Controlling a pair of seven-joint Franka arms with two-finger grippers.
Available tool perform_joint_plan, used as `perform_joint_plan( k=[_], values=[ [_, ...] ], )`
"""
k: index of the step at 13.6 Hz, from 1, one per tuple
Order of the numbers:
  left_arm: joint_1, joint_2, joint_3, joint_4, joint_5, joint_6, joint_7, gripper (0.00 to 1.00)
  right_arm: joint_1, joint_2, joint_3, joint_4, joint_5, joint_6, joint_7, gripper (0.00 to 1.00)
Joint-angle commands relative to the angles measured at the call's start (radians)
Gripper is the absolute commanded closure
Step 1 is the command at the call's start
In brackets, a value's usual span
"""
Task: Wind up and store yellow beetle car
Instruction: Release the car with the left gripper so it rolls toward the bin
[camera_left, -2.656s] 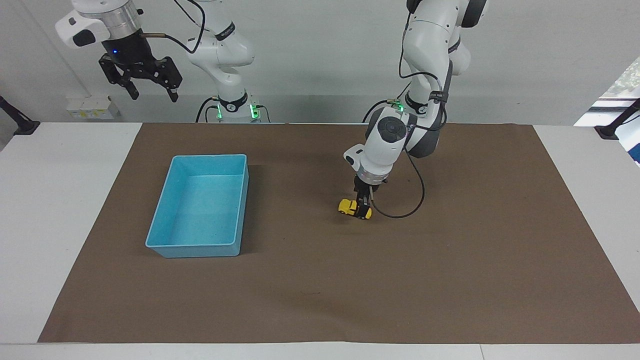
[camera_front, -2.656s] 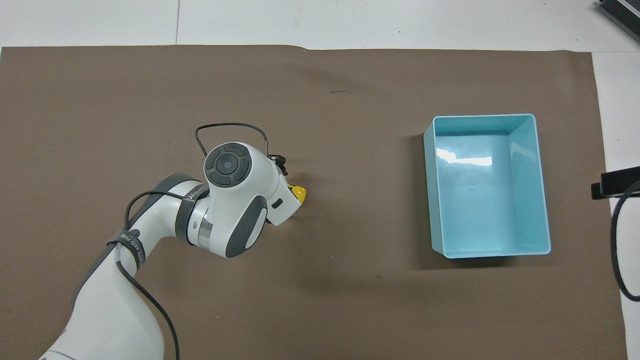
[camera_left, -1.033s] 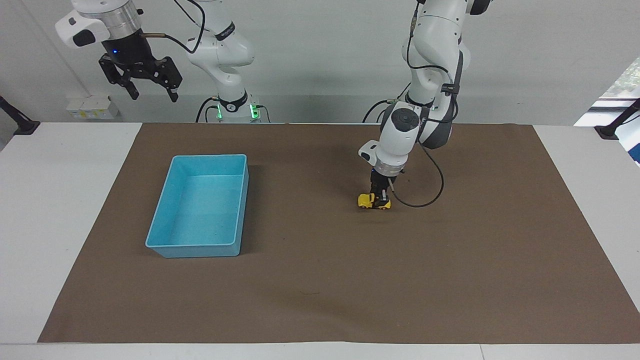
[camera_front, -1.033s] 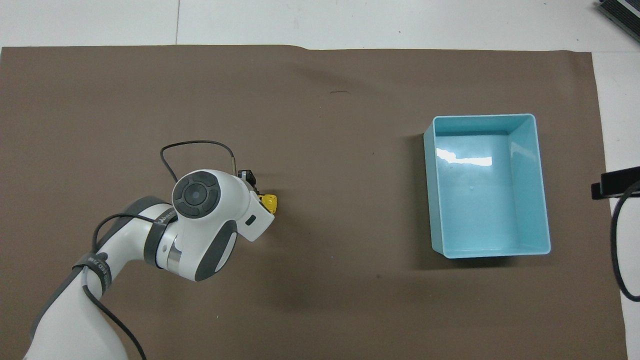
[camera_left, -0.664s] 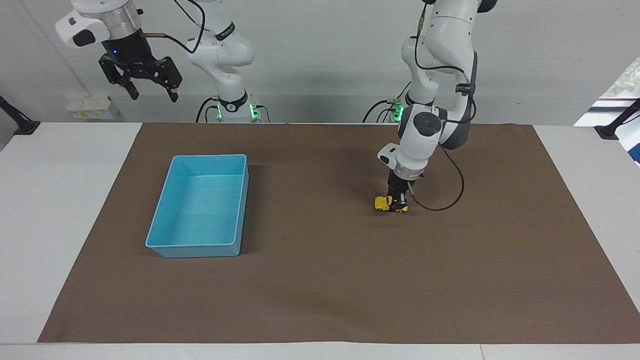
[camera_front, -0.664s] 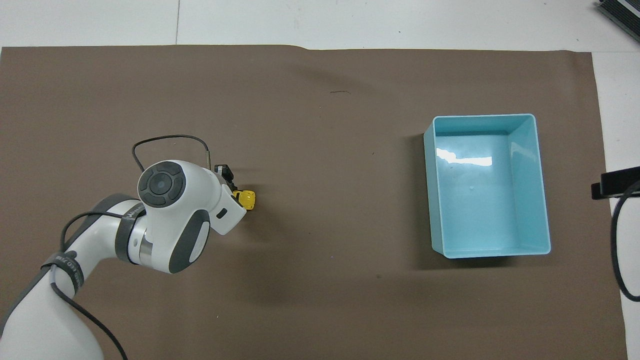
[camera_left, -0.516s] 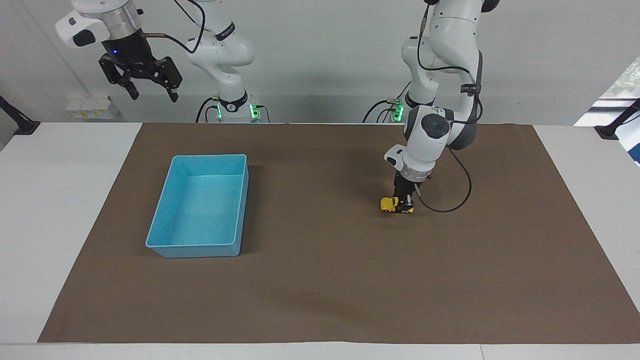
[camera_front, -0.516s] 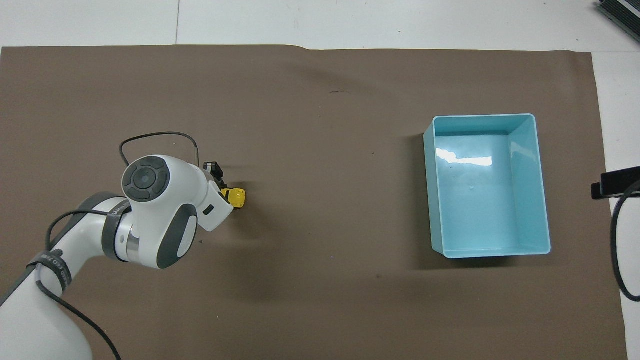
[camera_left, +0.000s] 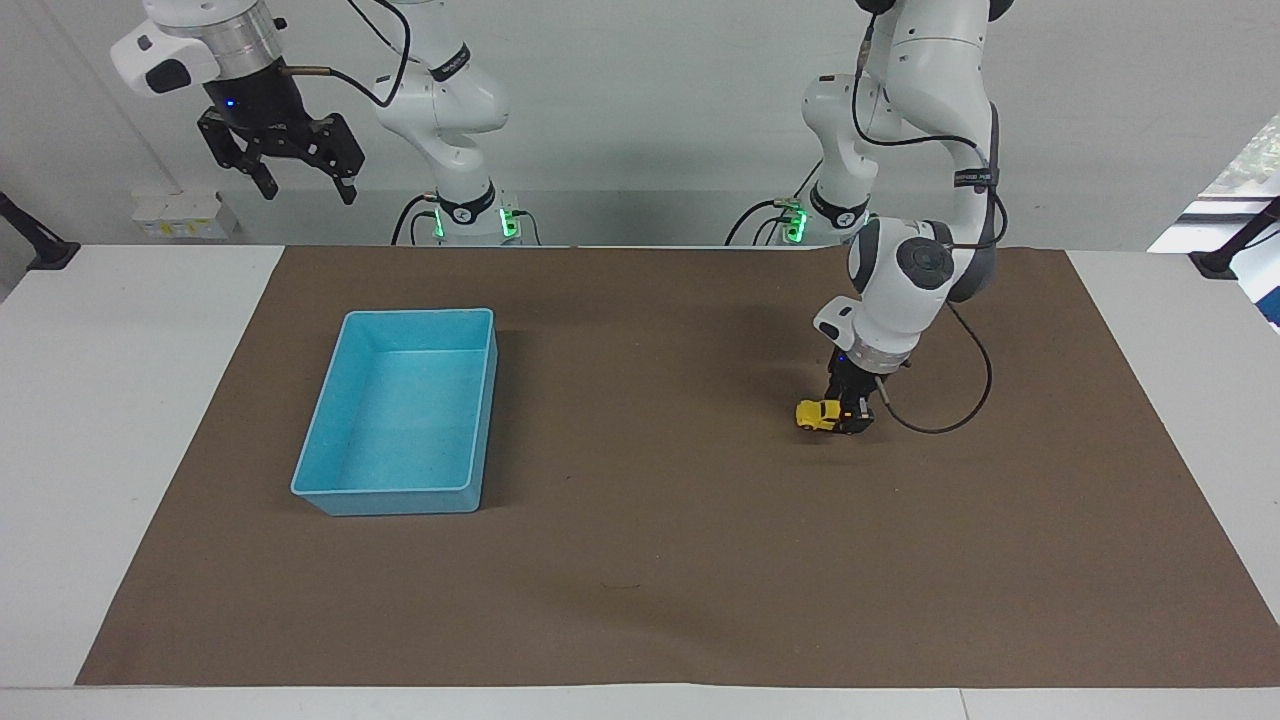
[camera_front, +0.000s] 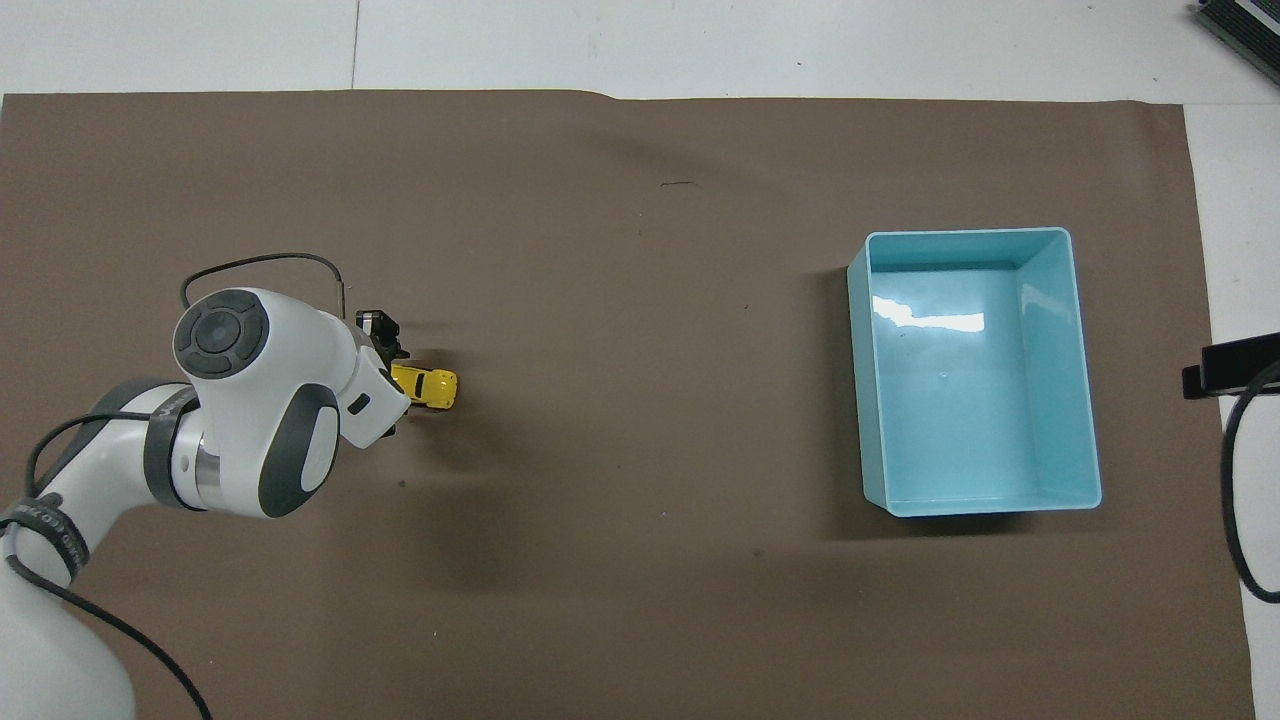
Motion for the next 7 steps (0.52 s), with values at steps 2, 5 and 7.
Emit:
perform_joint_plan(
  k=[2,5,7],
  values=[
    [0.028,-0.08,0.004,0.095,0.024,-0.172,-0.132,0.0,-0.017,-0.015,-0.006,-0.012,0.028,-0.009,-0.028,0.0],
    [0.037,-0.099,0.032,0.181,0.059,-0.212,-0.3,0.0,-0.016,-0.015,0.003,-0.012,0.033,-0.021,-0.04,0.0],
    [0.037,-0.099,0.064,0.253,0.07,-0.283,-0.491,0.0,-0.016,-0.017,0.0,-0.012,0.056,-0.021,-0.076,0.0]
  ],
)
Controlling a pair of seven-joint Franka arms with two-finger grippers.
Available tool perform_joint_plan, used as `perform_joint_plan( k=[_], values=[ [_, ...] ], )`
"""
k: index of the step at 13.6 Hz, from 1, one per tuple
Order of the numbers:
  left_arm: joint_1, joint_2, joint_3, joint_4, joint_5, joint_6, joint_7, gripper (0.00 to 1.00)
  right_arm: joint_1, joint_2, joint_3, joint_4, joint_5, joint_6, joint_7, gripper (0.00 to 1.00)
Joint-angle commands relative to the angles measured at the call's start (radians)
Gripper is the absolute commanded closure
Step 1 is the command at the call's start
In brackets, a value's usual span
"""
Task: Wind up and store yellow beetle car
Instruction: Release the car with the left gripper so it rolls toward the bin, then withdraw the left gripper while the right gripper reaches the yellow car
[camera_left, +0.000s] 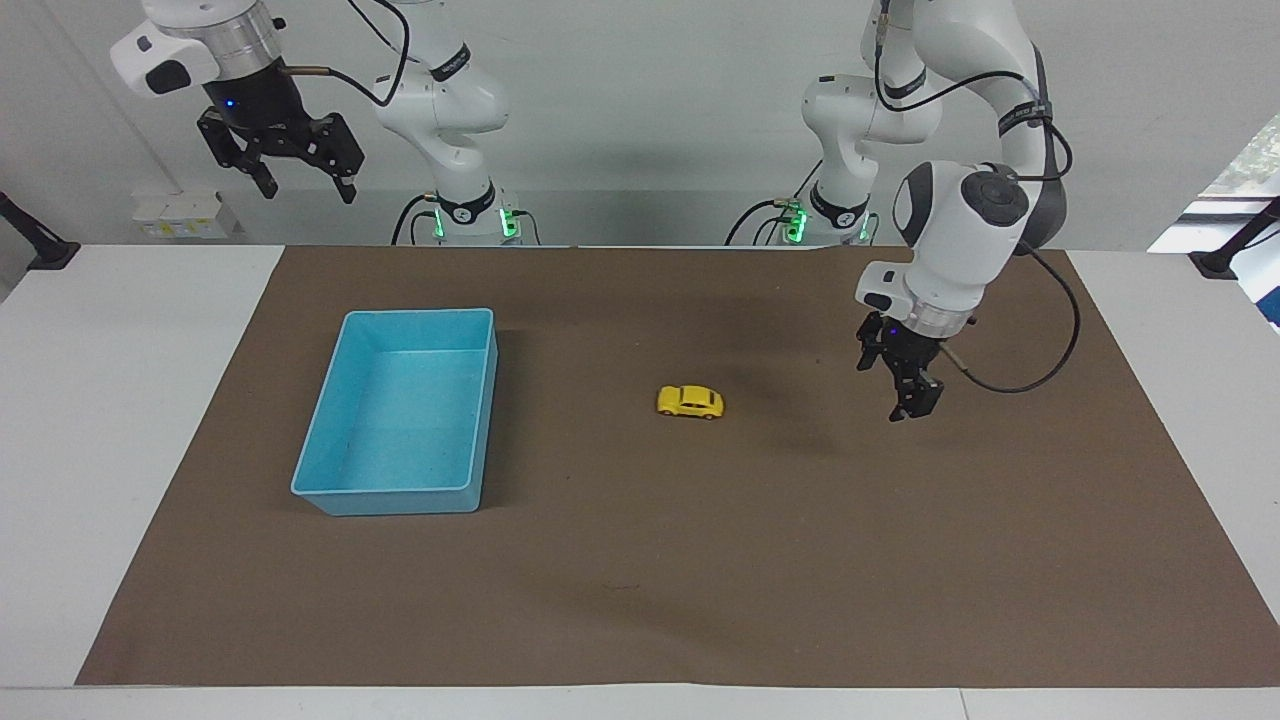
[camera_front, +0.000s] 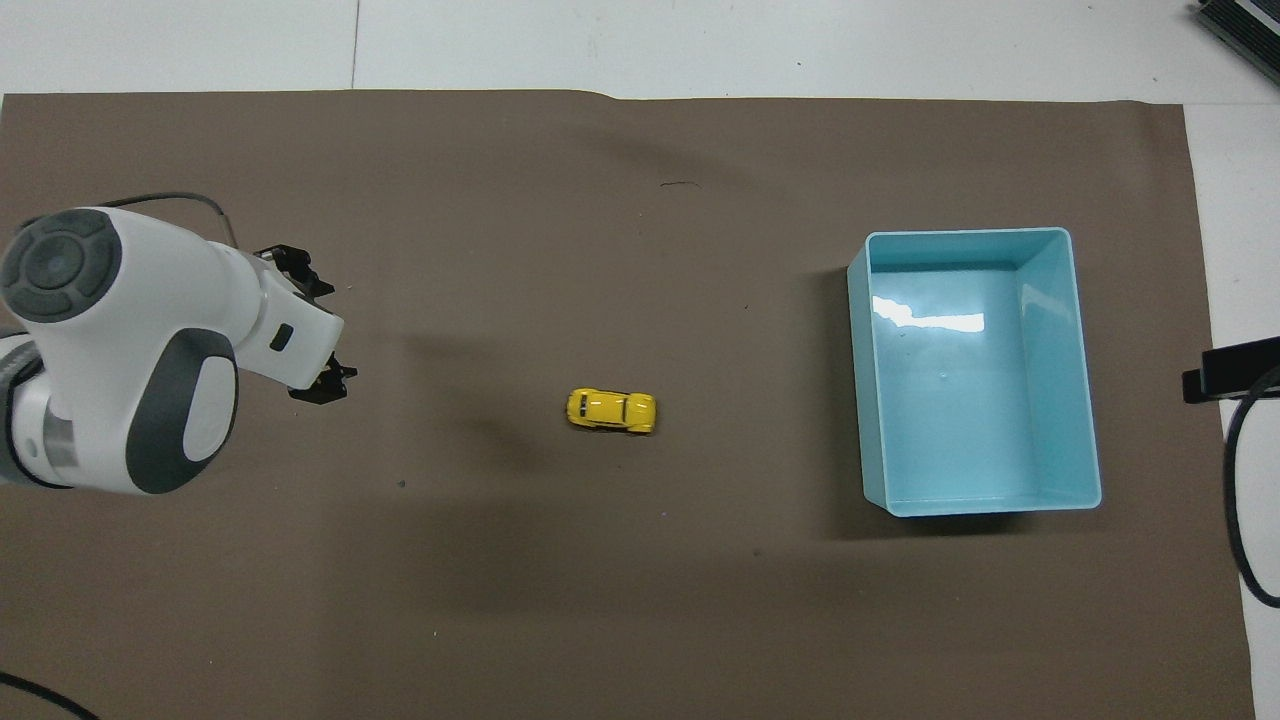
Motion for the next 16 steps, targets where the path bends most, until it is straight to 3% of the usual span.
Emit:
perform_joint_plan(
  k=[1,3,7,10,16],
  values=[
    [0.017,0.008,0.016,0.102,0.053,-0.109,-0.259,0.0,-0.01,-0.017,0.003,-0.013,0.039,-0.012,-0.071,0.0],
    [0.014,0.011,0.017,0.158,0.139,-0.177,-0.52,0.0,-0.004,-0.023,0.006,-0.016,0.044,-0.009,-0.154,0.0],
    [0.043,-0.003,0.02,0.26,0.118,-0.264,-0.844,0.0,0.012,-0.049,0.023,-0.055,0.047,0.002,-0.406,0.0],
    [0.119,-0.015,0.023,0.342,0.006,-0.36,-0.884,0.0,0.038,-0.08,0.033,-0.099,0.041,0.008,-0.588,0.0],
    [0.143,-0.081,0.019,0.399,-0.004,-0.521,-0.953,0.0,0.11,-0.08,0.034,-0.184,0.023,0.1,-0.942,0.0]
  ],
)
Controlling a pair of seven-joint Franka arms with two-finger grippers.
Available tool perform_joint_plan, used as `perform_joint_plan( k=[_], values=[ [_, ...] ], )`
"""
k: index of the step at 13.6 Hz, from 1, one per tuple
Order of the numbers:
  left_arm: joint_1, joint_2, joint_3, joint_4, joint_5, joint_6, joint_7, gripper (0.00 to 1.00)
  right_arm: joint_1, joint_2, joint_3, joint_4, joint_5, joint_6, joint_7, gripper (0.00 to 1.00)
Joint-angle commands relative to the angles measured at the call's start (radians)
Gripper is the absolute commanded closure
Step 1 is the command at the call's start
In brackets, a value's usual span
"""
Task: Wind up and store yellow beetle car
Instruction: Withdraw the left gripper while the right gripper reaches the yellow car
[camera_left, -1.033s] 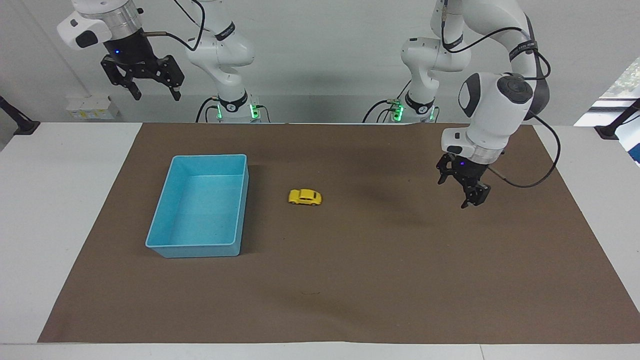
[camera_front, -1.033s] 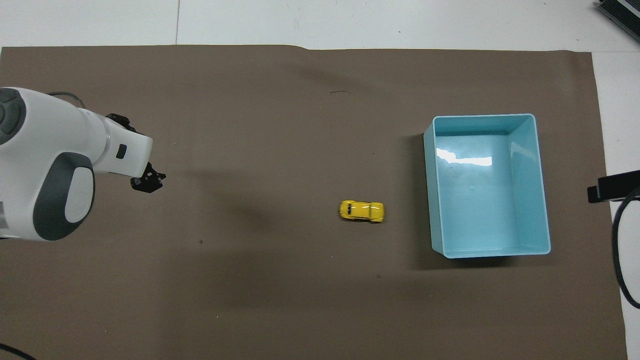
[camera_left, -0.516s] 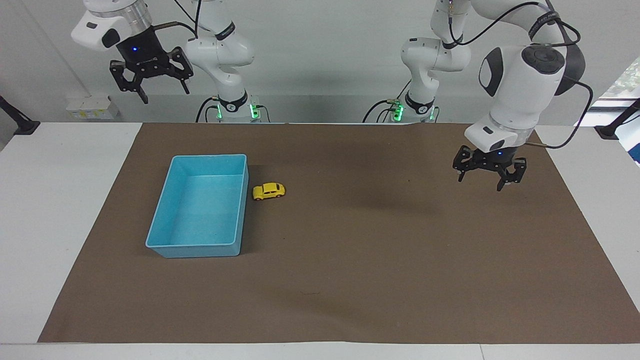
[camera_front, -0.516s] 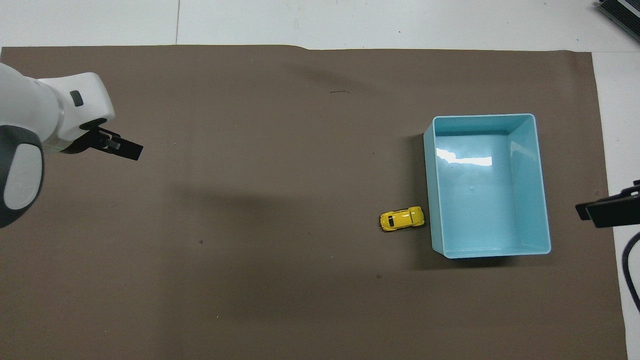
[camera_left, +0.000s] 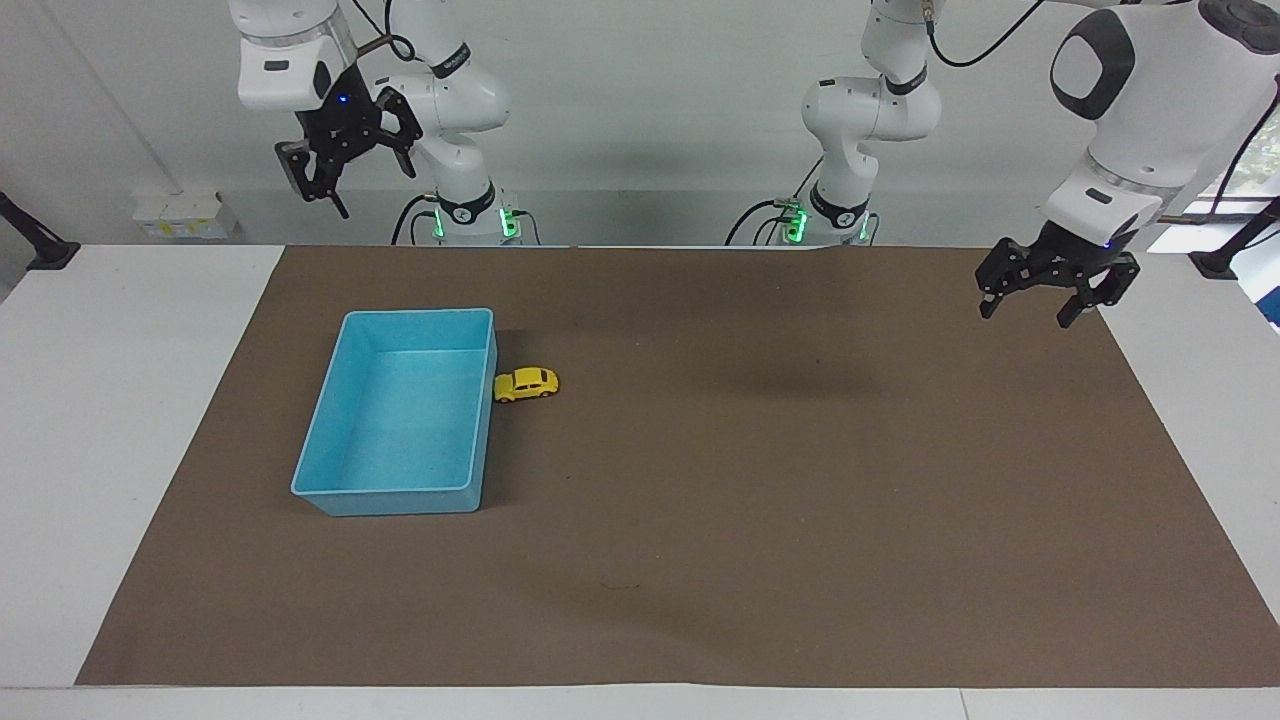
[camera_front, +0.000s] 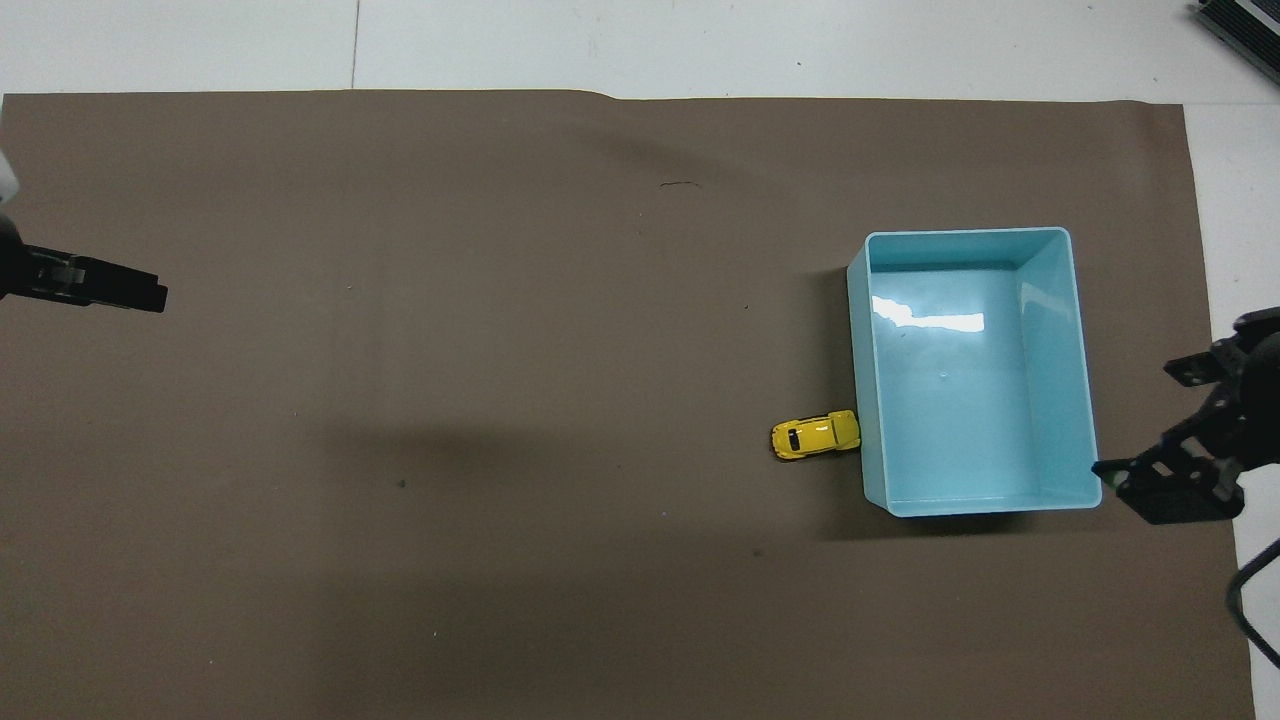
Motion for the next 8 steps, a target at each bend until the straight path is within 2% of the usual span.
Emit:
perform_joint_plan(
  k=[1,3,8],
  values=[
    [0.002,-0.024,-0.01,0.03,-0.009,-0.064,-0.053,0.0,0.012,-0.026,-0.002,-0.068,0.0,0.042,-0.154,0.0],
    [0.004,-0.027,-0.012,0.027,-0.009,-0.081,-0.053,0.0,0.014,-0.03,0.004,-0.108,0.0,0.089,-0.27,0.0],
    [0.007,-0.03,-0.016,0.031,0.002,-0.111,-0.074,0.0,0.087,-0.026,0.01,-0.238,-0.001,0.233,-0.354,0.0]
  ],
)
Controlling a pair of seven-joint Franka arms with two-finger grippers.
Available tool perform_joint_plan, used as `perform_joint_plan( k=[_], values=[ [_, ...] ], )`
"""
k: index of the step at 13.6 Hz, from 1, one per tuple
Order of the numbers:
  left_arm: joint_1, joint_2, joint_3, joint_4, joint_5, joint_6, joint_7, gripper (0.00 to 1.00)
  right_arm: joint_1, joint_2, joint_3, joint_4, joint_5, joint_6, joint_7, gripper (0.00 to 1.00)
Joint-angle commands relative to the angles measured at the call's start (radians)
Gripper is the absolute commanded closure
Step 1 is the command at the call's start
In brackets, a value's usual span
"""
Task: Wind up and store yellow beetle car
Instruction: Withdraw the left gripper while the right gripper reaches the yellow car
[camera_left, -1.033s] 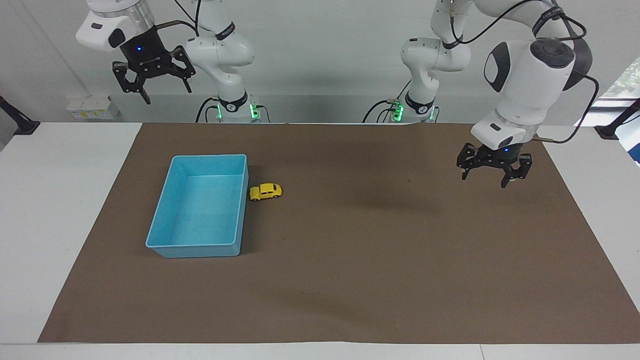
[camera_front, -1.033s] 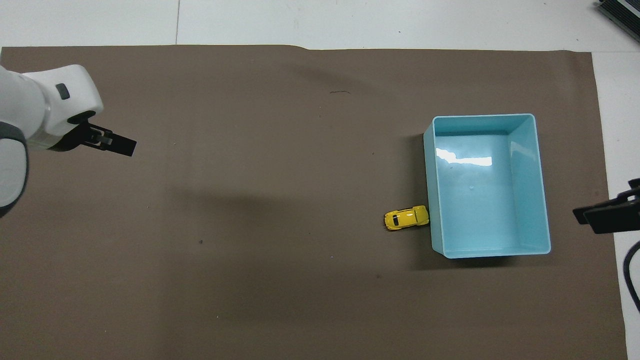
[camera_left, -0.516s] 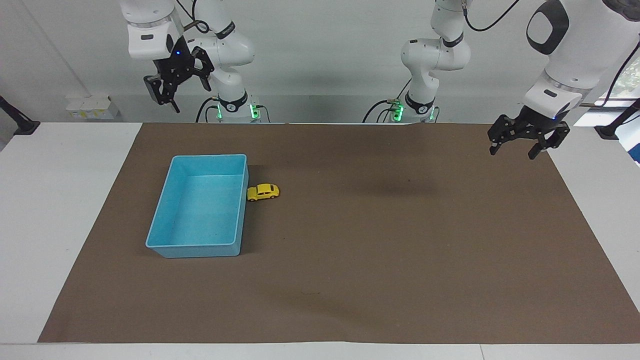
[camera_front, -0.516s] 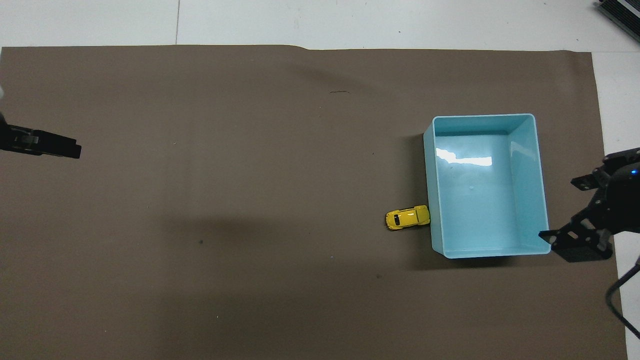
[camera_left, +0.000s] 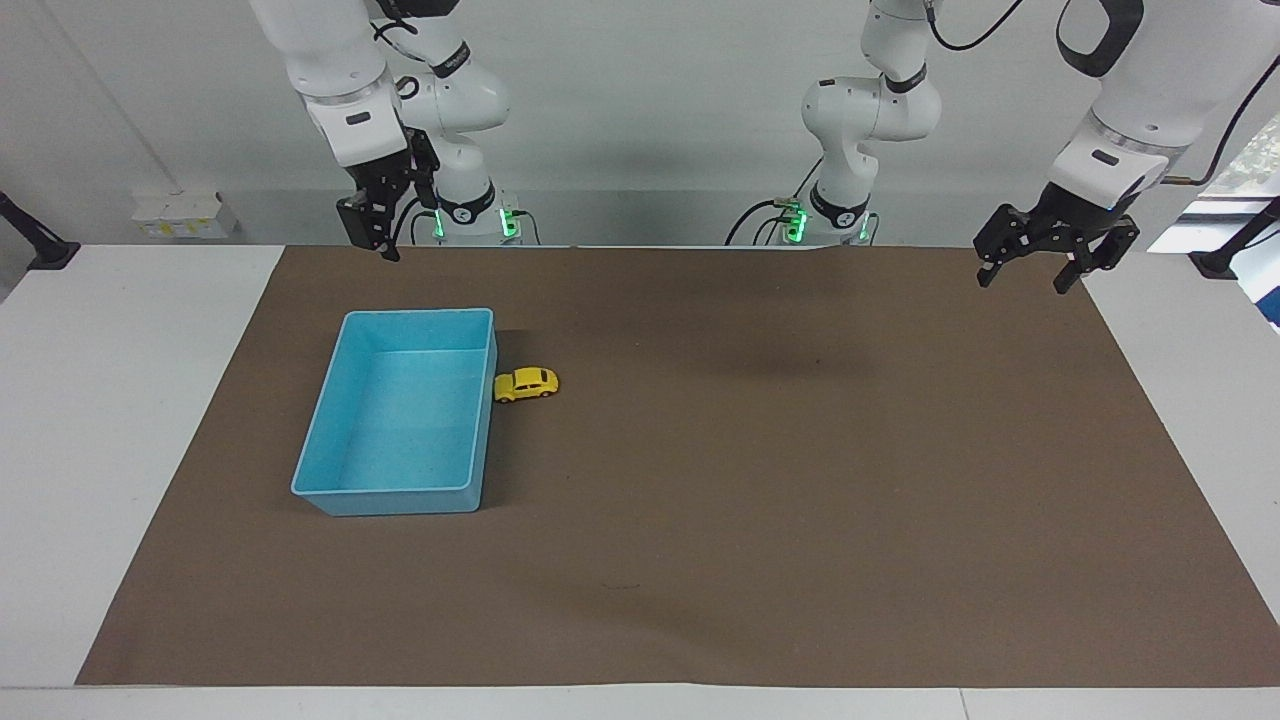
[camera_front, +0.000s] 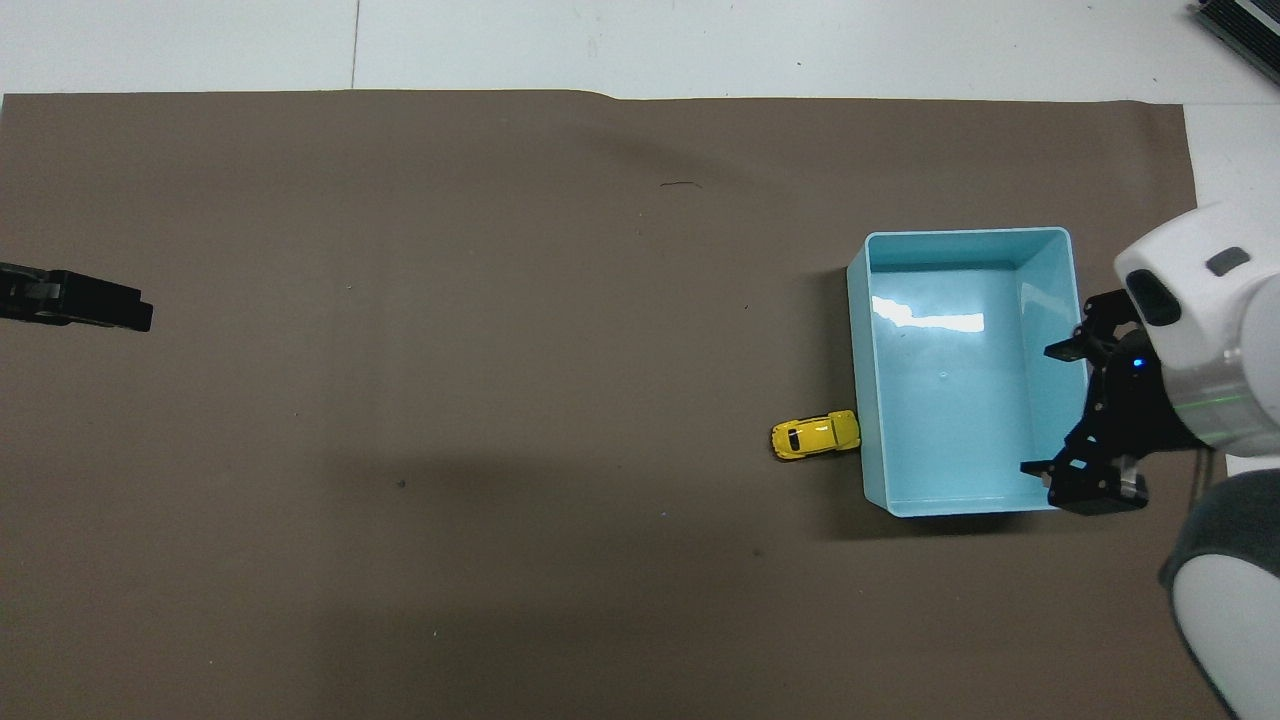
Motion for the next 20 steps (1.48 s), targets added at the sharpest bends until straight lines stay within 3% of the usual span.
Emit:
perform_joint_plan(
  k=[1,5,10,14,20],
  values=[
    [0.018,-0.006,-0.014,0.019,0.002,-0.045,-0.02,0.0,0.041,-0.023,0.004,-0.11,-0.001,0.094,-0.034,0.0],
    [0.136,-0.023,-0.123,0.022,0.002,-0.073,-0.019,0.0,0.09,-0.014,0.004,-0.234,-0.013,0.235,-0.037,0.0],
    [0.136,-0.034,-0.114,0.013,0.0,-0.073,-0.017,0.0,0.127,0.066,0.004,-0.328,-0.042,0.39,-0.054,0.0],
    [0.134,-0.034,-0.114,0.013,0.0,-0.072,-0.017,0.0,0.13,0.074,0.005,-0.363,-0.049,0.419,-0.071,0.0],
    [0.134,-0.037,-0.115,0.011,0.0,-0.094,-0.017,0.0,0.158,0.112,0.004,-0.482,-0.052,0.624,-0.085,0.0]
  ],
)
